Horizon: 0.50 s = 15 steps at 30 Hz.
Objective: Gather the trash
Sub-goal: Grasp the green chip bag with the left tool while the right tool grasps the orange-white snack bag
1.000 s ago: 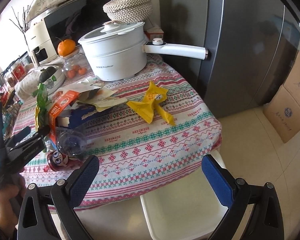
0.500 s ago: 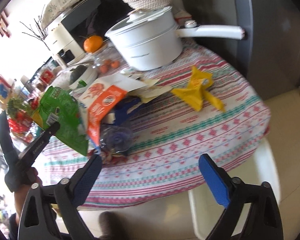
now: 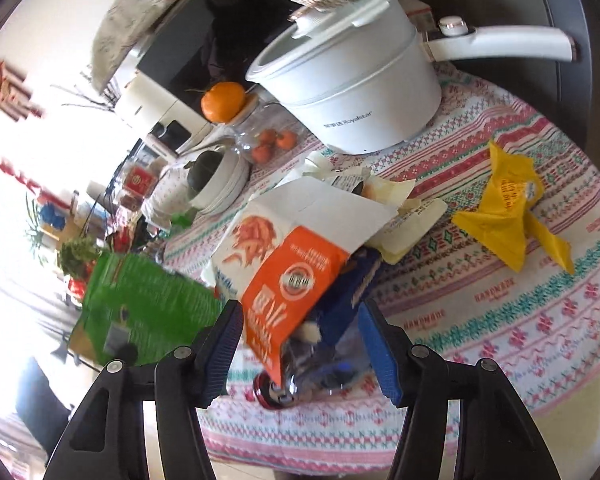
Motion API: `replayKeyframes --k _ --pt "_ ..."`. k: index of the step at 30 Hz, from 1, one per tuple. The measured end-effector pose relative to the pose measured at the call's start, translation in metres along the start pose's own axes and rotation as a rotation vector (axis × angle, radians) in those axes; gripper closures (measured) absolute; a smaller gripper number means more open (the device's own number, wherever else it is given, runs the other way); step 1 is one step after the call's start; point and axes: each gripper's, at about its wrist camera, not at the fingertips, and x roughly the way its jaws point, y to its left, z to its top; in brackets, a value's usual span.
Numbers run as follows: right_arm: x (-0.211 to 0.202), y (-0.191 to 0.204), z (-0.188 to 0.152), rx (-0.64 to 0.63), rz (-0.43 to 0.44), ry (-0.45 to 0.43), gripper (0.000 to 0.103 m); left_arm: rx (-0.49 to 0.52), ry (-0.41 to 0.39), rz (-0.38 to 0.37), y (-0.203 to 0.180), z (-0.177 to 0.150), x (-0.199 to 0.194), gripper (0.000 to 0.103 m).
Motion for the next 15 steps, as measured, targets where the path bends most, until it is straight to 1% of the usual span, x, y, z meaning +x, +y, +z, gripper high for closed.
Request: replayKeyframes --k 4,5,7,8,9,10,11,13,15 --pt "0.024 -0.008 0.013 0.042 0.008 0.031 0.042 -0.003 0.020 -0.013 0.000 0.001 0.004 0.098" --pt "0.032 -0.009 0.015 0.056 0.024 0.036 0.043 -0.004 0.026 -0.015 0.001 0.001 0.004 0.098" --pt "0.036 -0.012 0.017 0.080 0.059 0.016 0.045 -0.010 0.032 -0.017 0.002 0.001 0.005 0.098" --pt "0.036 -0.014 0.019 0.089 0.081 0.002 0.049 -0.011 0.034 -0.017 0.002 0.001 0.005 0.098" --pt "0.036 -0.015 0.021 0.106 0.113 -0.015 0.052 -0.012 0.035 -0.018 0.003 0.001 0.005 0.098" --pt "0.036 -0.016 0.023 0.127 0.152 -0.025 0.058 -0.012 0.035 -0.017 0.003 0.001 0.004 0.098" --pt "0.035 -0.018 0.024 0.147 0.186 -0.034 0.061 -0.012 0.037 -0.016 0.003 0.001 0.004 0.098" --pt "0.033 -0.016 0.026 0.166 0.258 -0.054 0.064 -0.018 0.043 -0.016 0.005 0.001 0.006 0.098" --pt "0.032 -0.009 0.026 0.153 0.291 -0.060 0.066 -0.025 0.054 -0.019 0.005 0.000 0.008 0.098"
